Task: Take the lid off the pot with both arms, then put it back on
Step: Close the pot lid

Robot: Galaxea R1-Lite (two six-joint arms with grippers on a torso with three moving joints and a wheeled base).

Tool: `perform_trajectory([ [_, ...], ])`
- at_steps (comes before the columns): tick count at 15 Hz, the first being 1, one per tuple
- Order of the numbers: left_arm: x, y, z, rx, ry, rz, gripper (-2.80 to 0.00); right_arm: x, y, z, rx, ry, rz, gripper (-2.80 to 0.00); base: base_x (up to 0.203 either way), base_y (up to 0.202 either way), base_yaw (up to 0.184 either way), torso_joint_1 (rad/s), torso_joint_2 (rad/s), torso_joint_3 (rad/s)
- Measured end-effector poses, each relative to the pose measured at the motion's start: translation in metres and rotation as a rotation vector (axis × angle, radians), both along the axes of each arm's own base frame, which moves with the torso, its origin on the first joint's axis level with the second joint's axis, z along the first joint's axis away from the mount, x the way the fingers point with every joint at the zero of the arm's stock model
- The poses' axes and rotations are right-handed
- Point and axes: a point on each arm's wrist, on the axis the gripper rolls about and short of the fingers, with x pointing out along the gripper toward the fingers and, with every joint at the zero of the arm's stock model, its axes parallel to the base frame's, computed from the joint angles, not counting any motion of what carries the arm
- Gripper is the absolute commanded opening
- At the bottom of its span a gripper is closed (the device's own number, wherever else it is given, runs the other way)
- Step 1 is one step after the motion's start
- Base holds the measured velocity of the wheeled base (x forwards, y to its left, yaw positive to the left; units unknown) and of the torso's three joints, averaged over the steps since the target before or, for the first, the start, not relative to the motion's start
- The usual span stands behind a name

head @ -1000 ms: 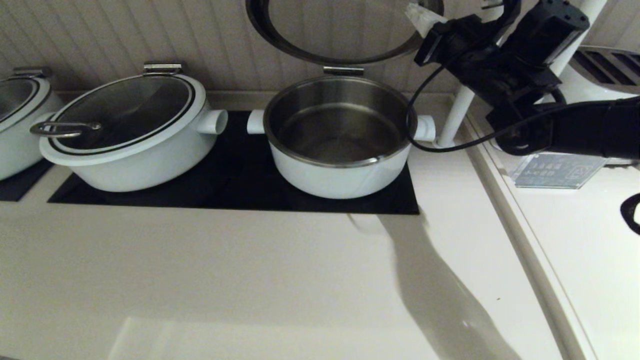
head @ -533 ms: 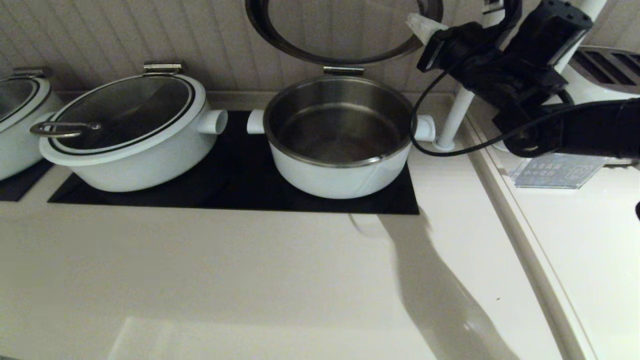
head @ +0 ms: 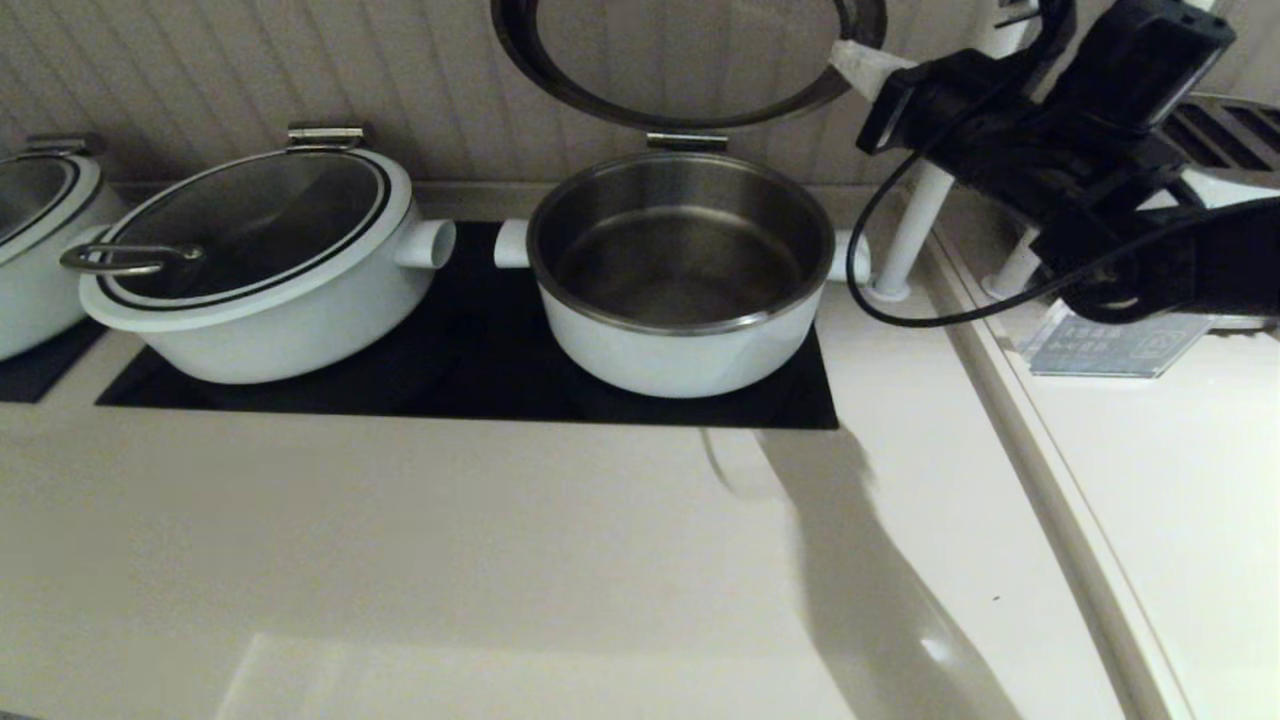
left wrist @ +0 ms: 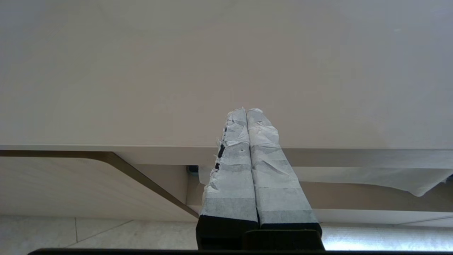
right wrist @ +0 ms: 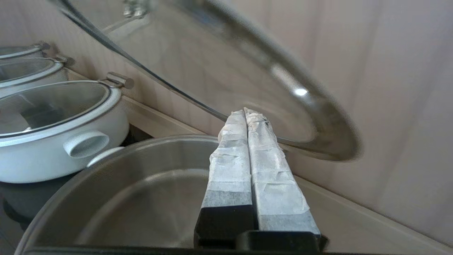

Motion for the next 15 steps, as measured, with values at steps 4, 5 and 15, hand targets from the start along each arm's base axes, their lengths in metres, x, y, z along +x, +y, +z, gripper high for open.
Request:
perform_trajectory([
  [4,0.000,0.000,0.000,0.000,0.000,0.000,-2.80,-0.013,-0.016,0.015,-0.014,0.019,-0.016,-2.80,0.000,0.000,0.000,0.000,0.00,0.000],
  [5,0.000,0.000,0.000,0.000,0.000,0.001,-2.80,-0.017,-0.021,0.020,-0.019,0.009,-0.013,-2.80,0.000,0.000,0.000,0.000,0.00,0.000],
  [15,0.000,0.000,0.000,0.000,0.000,0.000,-2.80,-0.027,-0.030,0.077,-0.004,-0.178,0.019,-2.80,0.000,0.000,0.000,0.000,0.00,0.000],
])
